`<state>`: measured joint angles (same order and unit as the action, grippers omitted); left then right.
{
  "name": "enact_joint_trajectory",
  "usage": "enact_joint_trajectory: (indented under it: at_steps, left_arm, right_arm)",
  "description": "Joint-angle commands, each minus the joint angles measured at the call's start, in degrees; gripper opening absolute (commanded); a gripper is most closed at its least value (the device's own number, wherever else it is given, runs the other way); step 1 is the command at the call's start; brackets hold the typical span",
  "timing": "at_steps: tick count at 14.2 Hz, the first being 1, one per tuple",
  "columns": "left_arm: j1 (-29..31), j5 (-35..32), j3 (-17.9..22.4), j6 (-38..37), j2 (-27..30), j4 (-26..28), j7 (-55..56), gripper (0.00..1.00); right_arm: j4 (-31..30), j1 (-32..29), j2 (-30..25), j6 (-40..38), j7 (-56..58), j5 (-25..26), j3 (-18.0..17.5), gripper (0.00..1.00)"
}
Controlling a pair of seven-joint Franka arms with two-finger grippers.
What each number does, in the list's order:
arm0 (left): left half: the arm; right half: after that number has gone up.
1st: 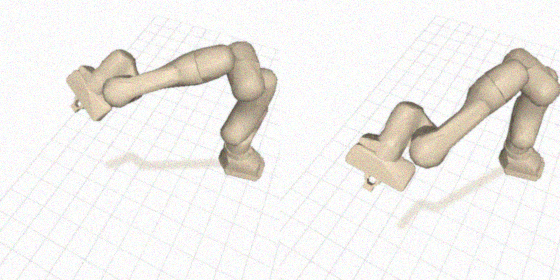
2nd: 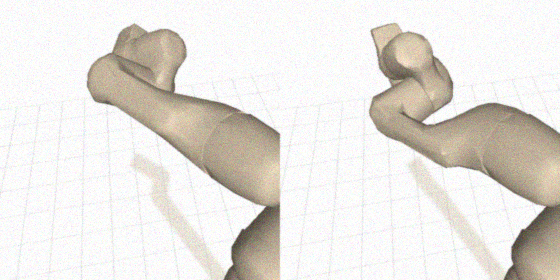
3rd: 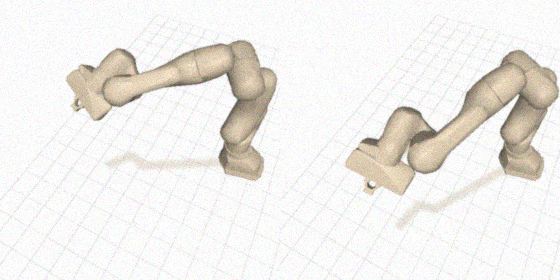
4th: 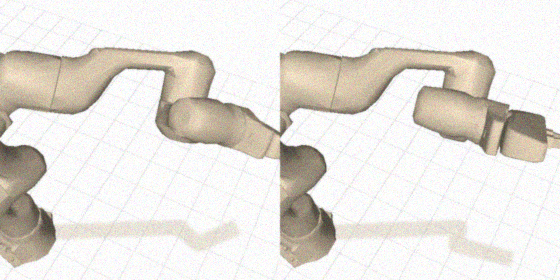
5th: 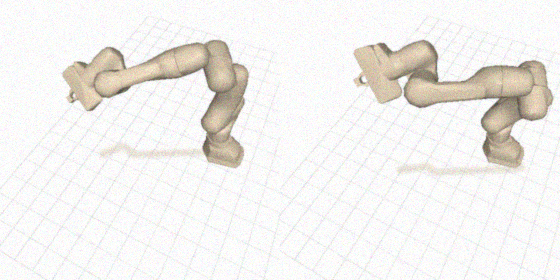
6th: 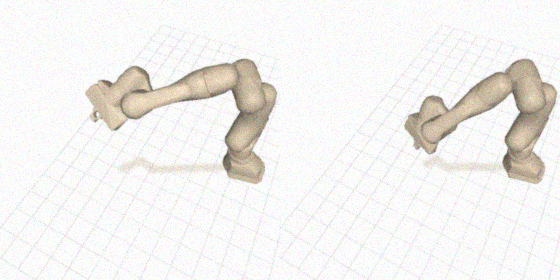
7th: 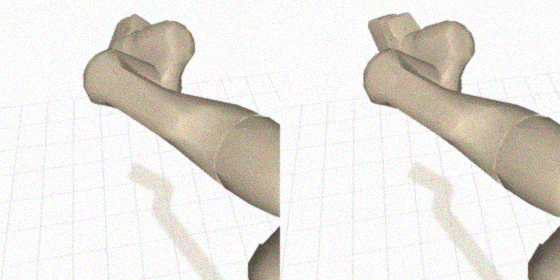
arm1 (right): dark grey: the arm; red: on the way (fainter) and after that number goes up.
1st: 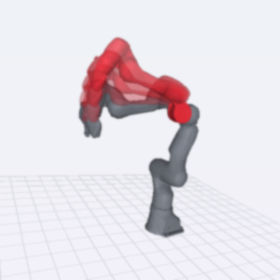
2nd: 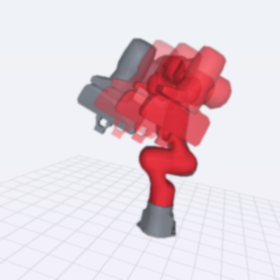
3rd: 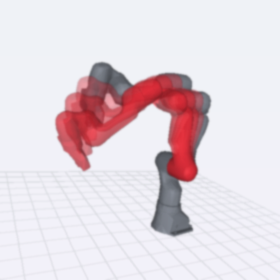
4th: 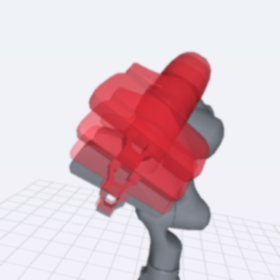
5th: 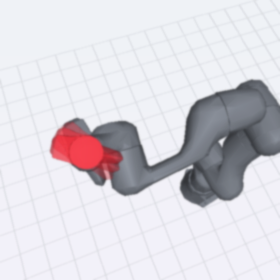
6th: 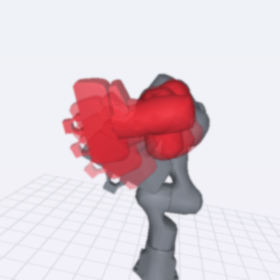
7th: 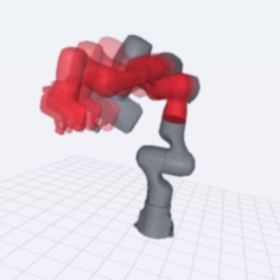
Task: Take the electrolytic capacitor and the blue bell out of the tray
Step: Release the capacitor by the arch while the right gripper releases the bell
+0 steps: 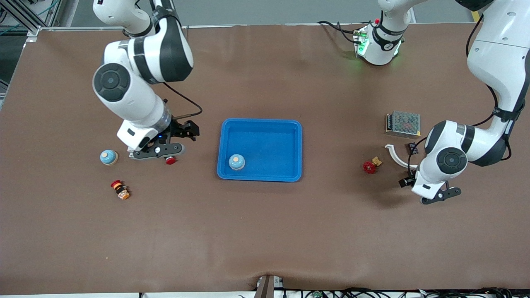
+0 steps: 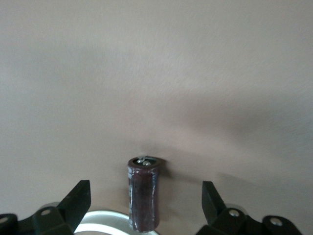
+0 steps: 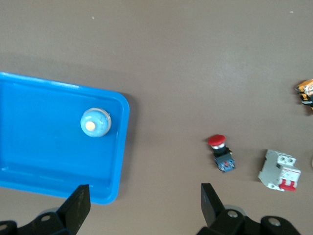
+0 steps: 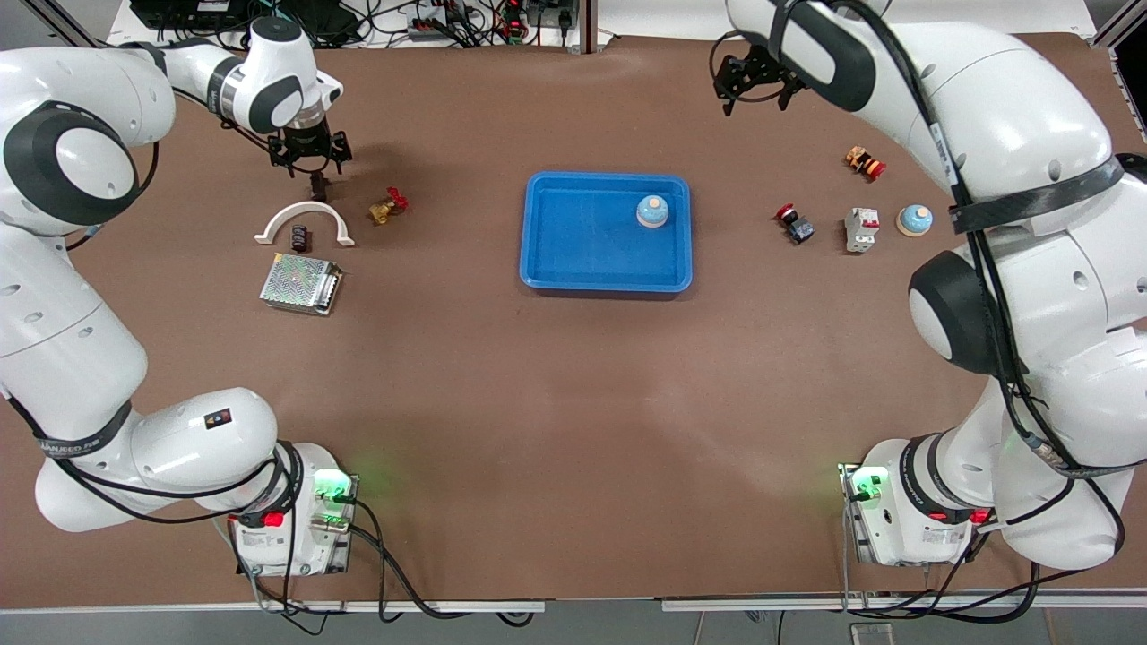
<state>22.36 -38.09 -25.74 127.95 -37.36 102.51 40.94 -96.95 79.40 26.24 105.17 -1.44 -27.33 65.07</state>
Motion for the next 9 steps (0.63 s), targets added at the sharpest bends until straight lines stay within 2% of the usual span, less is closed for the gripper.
enact_joint_trajectory:
  at_steps: [1, 4, 6, 9]
  left_arm:
    - [0.5, -0.1, -1.7, -0.7, 2.2, -0.2, 0.5, 1.0]
    - [0.4, 4.8, -3.0, -4.4, 2.5, -3.8, 0.3, 1.0]
    - [0.5, 5.2, -5.0, -8.6, 3.8, -5.5, 0.3, 1.0]
    - [0.6, 6.9, -7.6, -15.3, 7.0, -8.1, 0.0, 1.0]
  right_arm:
    - [-1.9, 1.5, 0.5, 3.8, -2.8, -0.3, -1.0, 1.0]
    - [-2.0, 1.0, 1.9, 5.9, -3.1, -1.3, -2.7, 1.0]
    - [-2.3, 0.8, 3.4, 7.8, -3.1, -1.7, -4.5, 1.0]
    - [-6.0, 0.4, 3.7, 14.3, -3.1, -4.0, -7.1, 1.0]
